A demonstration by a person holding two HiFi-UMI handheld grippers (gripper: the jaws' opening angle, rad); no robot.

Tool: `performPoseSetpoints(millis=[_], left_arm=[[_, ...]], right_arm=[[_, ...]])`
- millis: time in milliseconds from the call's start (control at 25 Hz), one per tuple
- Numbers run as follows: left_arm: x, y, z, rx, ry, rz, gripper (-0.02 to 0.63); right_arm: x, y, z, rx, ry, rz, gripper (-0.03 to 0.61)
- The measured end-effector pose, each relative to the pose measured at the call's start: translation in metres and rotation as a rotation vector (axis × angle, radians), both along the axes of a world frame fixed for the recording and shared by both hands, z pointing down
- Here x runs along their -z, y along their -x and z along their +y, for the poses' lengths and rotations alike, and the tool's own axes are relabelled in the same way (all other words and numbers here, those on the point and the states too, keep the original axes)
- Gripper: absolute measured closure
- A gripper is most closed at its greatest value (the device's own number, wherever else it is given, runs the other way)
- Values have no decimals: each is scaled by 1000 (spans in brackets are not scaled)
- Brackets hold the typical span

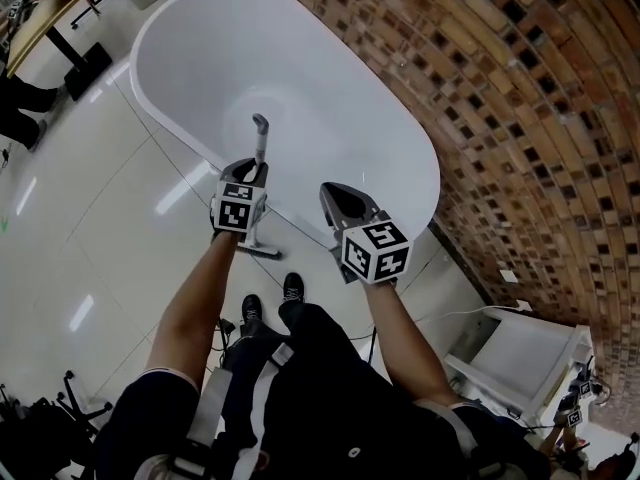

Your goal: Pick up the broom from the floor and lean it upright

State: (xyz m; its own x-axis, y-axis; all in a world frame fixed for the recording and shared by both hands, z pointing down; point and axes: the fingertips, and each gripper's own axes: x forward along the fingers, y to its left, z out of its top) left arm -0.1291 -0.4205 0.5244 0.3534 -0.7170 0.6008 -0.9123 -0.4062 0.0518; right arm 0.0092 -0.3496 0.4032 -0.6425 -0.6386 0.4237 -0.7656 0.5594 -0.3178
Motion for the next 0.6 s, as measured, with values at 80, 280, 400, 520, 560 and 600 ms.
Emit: performPoseSetpoints(millis=[80,280,400,520,560,600], left_arm=[[-1,3,-1,9,-1,2,526],[-1,4,9,2,28,13,503],[7,4,14,-17,22,14,497],[26,13,16,-12,-16,33,495],[35,16,16,-9,-35,48,495],[45,19,18,-8,-55,64,495]], right_arm=[[-4,2,-2,7,12,-7,575],[-11,14,-7,36,36,-32,574],[-10,24,-12,48,34,-34,574],[-2,33,-16,52,14,-37,575],[1,36,-18,49,6,-38,574],[3,38,-19,41,-1,-41,575]])
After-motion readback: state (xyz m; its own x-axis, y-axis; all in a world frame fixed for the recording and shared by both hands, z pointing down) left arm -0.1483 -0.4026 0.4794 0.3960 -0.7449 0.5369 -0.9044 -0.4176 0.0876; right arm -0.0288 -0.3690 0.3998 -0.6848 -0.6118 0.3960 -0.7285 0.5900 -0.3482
